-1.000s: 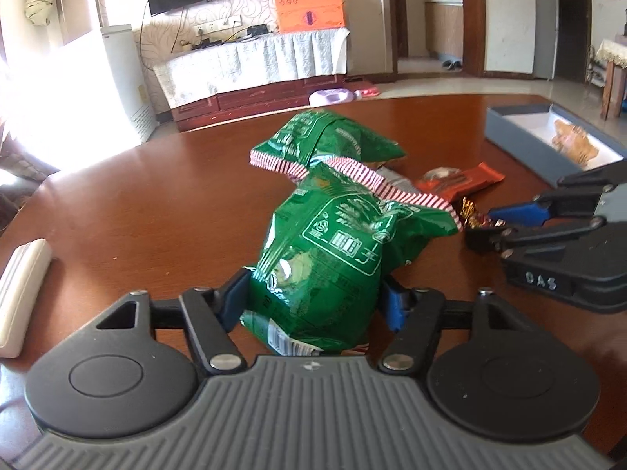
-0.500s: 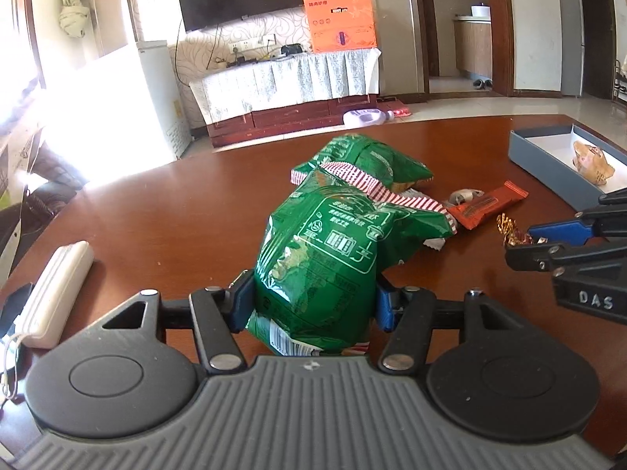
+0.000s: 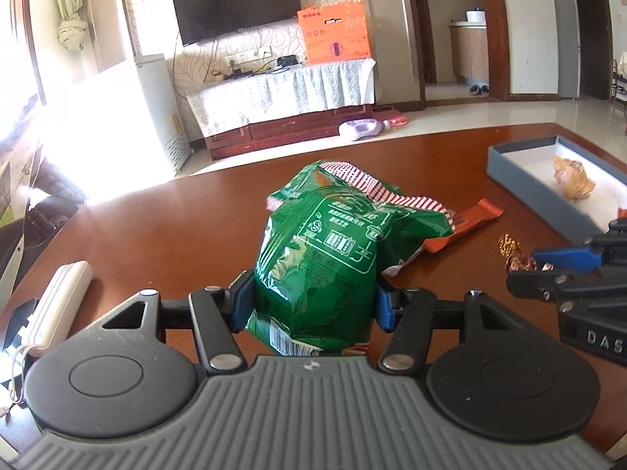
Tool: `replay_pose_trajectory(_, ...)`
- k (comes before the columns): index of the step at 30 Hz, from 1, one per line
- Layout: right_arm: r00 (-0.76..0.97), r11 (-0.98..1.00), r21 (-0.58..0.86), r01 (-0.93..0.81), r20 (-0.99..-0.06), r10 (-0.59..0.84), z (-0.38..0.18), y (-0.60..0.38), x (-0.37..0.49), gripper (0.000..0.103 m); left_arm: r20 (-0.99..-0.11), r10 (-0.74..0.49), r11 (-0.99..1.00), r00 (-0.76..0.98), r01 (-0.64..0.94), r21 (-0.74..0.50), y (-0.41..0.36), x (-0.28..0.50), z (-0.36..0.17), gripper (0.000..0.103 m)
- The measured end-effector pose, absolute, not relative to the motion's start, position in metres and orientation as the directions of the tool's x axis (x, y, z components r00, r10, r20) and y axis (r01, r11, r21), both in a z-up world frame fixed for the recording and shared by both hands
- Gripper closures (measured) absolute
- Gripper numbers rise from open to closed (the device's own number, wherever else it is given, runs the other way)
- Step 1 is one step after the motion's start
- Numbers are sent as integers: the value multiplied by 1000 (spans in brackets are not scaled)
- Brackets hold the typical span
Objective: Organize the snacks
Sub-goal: 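Lift and carry the green bag and chocolate over the white box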
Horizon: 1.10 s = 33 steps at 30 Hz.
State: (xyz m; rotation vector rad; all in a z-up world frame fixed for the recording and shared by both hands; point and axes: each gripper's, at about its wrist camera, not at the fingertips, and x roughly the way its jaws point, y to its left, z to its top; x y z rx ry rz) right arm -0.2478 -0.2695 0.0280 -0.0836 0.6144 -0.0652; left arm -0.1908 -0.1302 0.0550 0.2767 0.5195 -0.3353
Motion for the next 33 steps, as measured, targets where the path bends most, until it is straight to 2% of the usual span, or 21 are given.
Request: replay_pose_trajectory(33,872,986,-47,163,-460,-166,60,-344,-317,77,-493,-403,838,771,527,139,-268,-233,67,39)
